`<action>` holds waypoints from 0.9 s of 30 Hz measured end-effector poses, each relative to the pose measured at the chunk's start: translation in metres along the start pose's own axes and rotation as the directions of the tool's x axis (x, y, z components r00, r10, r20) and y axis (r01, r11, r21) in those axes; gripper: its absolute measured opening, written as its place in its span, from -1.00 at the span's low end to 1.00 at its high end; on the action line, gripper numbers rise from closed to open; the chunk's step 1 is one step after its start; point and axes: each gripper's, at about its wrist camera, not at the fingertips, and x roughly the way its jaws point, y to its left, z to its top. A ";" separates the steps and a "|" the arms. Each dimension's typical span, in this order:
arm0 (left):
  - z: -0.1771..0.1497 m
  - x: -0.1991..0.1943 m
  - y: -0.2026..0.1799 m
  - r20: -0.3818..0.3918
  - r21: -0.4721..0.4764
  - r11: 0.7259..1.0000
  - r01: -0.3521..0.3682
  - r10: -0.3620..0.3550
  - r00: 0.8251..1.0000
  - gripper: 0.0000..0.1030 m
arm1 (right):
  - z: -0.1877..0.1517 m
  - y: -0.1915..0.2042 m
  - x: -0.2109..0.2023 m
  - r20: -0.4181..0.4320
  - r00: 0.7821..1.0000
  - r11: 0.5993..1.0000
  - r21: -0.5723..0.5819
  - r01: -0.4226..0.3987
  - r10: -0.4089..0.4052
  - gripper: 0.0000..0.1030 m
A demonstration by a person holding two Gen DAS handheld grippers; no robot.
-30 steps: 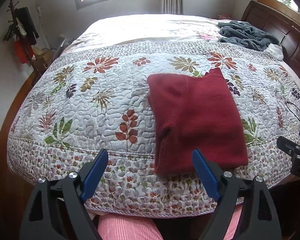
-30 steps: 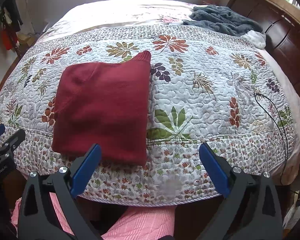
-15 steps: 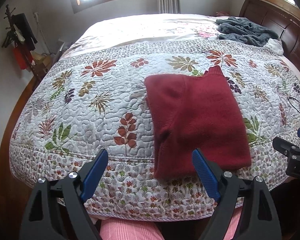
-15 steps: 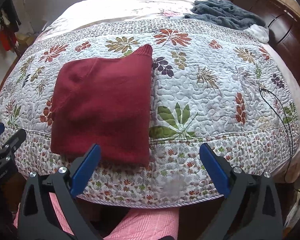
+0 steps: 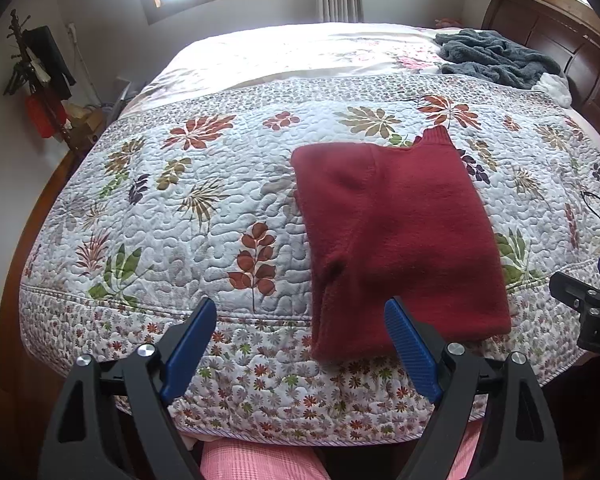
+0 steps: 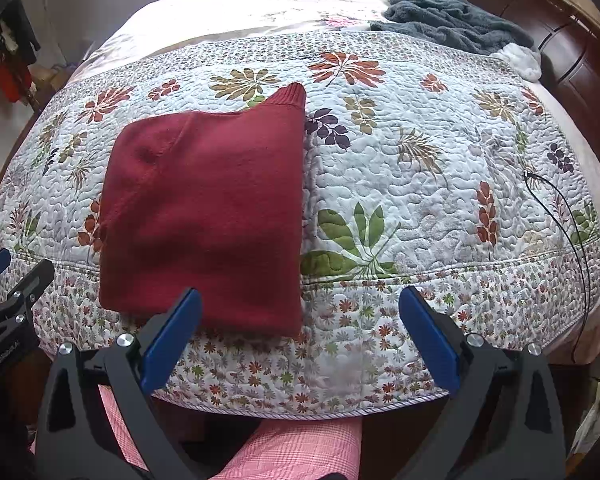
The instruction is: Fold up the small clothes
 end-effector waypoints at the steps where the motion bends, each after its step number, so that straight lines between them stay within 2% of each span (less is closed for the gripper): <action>1: 0.000 0.000 0.000 -0.001 0.001 1.000 0.000 0.000 1.000 0.67 | 0.000 0.000 0.000 0.000 1.000 1.000 0.001 0.001 -0.001 0.90; 27: 0.003 0.002 -0.001 0.007 0.008 1.000 -0.003 0.003 1.000 0.67 | 0.001 -0.002 0.004 -0.004 1.000 1.000 0.023 0.005 -0.005 0.90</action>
